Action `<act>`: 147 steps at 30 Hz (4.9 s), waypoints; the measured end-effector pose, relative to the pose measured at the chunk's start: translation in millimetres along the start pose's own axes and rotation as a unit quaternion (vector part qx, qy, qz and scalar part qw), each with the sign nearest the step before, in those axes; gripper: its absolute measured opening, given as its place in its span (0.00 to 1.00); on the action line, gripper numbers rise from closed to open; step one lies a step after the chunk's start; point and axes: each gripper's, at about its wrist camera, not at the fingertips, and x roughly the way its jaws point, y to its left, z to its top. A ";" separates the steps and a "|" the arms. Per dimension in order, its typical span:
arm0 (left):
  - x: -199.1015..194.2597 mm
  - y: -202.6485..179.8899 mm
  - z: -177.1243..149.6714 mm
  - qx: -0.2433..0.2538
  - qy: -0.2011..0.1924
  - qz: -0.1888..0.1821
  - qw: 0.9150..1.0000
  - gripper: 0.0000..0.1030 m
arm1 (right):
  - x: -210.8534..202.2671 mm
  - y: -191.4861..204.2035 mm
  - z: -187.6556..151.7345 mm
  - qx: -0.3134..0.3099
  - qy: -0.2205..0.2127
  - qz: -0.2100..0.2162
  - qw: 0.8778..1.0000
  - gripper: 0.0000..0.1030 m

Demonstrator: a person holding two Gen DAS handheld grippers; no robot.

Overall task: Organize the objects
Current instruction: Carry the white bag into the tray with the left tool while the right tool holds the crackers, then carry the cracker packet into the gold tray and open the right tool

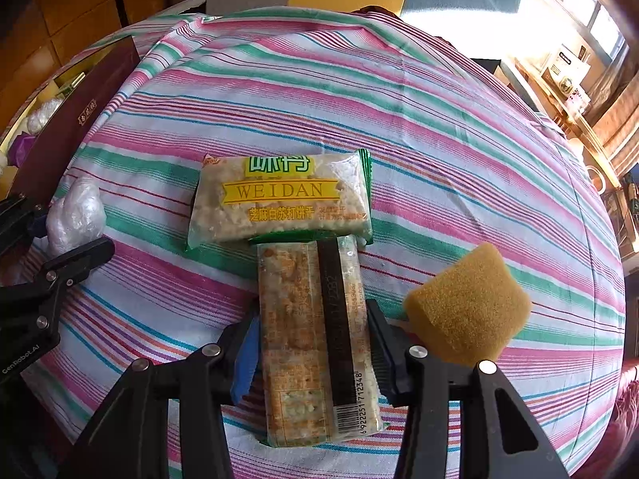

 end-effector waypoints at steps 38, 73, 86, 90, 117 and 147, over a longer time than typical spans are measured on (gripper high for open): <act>-164.9 217.4 -48.8 -0.234 -0.078 0.147 0.958 0.36 | 8.3 -1.3 -1.4 -0.017 -0.023 -0.019 0.999 0.47; -172.4 231.0 -38.3 -0.178 -0.089 0.255 0.946 0.36 | 10.0 1.1 0.6 -0.024 -0.026 -0.028 0.999 0.47; -118.2 247.2 -14.9 -0.196 -0.013 0.135 0.971 0.36 | 10.7 2.3 1.4 -0.031 -0.028 -0.030 0.999 0.47; -83.5 261.2 1.2 -0.214 0.030 0.081 0.973 0.36 | 10.3 3.3 2.2 -0.034 -0.029 -0.031 0.998 0.47; -98.3 262.5 -9.4 -0.193 0.005 0.169 0.967 0.58 | 9.5 6.4 5.6 -0.035 -0.025 -0.047 0.998 0.46; -228.7 229.2 -75.9 -0.177 -0.105 0.261 0.943 0.63 | -53.3 94.2 48.4 0.061 -0.051 0.021 0.997 0.47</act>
